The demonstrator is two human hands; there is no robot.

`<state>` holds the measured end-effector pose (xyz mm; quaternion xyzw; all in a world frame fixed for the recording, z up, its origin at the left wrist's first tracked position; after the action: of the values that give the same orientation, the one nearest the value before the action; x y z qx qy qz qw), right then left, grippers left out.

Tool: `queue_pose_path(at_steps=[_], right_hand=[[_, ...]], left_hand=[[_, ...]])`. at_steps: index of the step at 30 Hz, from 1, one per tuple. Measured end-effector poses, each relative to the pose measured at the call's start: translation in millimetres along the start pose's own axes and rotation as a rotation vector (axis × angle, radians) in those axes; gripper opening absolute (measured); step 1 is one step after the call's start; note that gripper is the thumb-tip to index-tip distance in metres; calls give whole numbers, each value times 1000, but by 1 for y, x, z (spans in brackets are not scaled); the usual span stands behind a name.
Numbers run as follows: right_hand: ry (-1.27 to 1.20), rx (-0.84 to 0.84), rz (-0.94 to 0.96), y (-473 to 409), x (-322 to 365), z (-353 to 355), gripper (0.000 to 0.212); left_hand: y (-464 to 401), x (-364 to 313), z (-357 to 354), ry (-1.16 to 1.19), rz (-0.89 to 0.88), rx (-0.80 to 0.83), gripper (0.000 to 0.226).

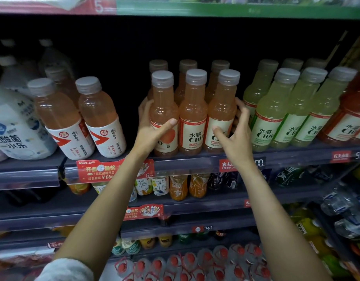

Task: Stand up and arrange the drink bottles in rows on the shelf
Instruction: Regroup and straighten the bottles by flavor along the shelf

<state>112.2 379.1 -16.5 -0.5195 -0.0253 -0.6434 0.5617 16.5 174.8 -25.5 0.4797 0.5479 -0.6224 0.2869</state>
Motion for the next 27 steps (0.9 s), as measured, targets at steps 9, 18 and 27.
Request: queue_pose_path(at_steps=[9, 18, 27], right_hand=[[-8, 33, -13, -2, -6, 7, 75], [-22, 30, -9, 0, -6, 7, 75], [48, 11, -31, 5, 1, 5, 77]], left_hand=[[0, 0, -9, 12, 33, -18, 88], [2, 0, -7, 25, -6, 19, 81], [8, -5, -12, 76, -7, 52, 74]])
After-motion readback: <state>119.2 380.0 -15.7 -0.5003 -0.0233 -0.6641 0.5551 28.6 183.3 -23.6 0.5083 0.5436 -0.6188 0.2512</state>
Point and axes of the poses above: each hand's wrist, its own y-axis away from the middle knuckle, its own z-axis out of the back of the hand, x = y × z, the point moved 1 cm from there along -y, towards the middle knuckle, and after that the axes turned 14 degrees about y, right-handed, at the moved point
